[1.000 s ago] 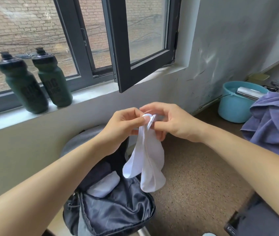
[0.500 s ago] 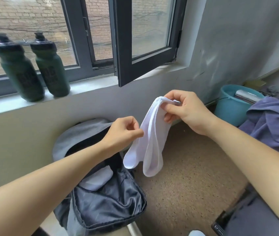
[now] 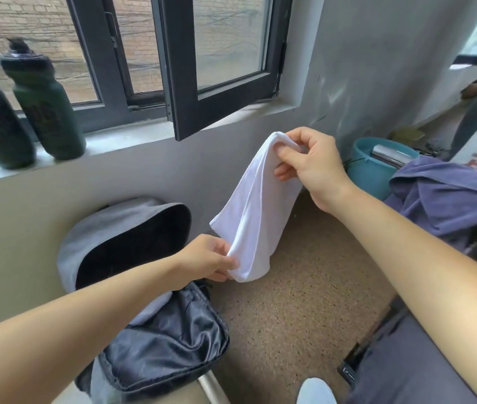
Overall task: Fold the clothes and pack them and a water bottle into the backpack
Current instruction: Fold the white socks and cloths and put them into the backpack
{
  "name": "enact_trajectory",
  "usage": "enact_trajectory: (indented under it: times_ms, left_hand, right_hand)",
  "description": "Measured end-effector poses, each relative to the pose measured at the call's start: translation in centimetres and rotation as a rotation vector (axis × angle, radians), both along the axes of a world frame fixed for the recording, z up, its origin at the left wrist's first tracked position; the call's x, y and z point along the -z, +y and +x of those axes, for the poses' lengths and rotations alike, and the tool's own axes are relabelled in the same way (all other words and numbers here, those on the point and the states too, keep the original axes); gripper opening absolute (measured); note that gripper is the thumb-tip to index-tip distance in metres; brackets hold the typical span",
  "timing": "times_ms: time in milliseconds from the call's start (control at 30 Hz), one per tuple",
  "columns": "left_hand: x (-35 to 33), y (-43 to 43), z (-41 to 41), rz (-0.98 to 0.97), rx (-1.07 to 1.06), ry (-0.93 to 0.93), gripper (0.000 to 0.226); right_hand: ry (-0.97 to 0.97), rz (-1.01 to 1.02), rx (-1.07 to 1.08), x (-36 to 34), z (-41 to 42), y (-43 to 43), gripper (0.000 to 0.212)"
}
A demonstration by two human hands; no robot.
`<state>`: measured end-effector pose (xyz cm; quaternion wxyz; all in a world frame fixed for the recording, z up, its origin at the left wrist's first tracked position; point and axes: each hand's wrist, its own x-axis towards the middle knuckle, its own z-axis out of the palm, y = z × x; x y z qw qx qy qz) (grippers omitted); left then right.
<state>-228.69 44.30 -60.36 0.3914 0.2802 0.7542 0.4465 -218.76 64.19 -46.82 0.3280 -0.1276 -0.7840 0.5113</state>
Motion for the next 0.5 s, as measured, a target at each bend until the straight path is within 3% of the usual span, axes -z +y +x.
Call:
enact_trajectory:
  times_ms: [133, 267, 433, 500]
  left_hand:
    - [0.1, -0.2, -0.1, 0.057, -0.058, -0.188, 0.027]
    - [0.2, -0.1, 0.2, 0.029, -0.181, -0.212, 0.025]
    - [1.1, 0.1, -0.2, -0.108, -0.307, 0.086, 0.046]
    - [1.1, 0.1, -0.2, -0.099, -0.267, 0.18, 0.042]
  right_hand:
    - [0.008, -0.009, 0.101, 0.1, 0.0, 1.2, 0.007]
    - [0.002, 0.001, 0.144, 0.1, 0.2, 2.2, 0.005]
    - [-0.001, 0.036, 0.131, 0.2, 0.4, 2.5, 0.01]
    - [0.001, 0.044, 0.089, 0.0, 0.5, 2.6, 0.012]
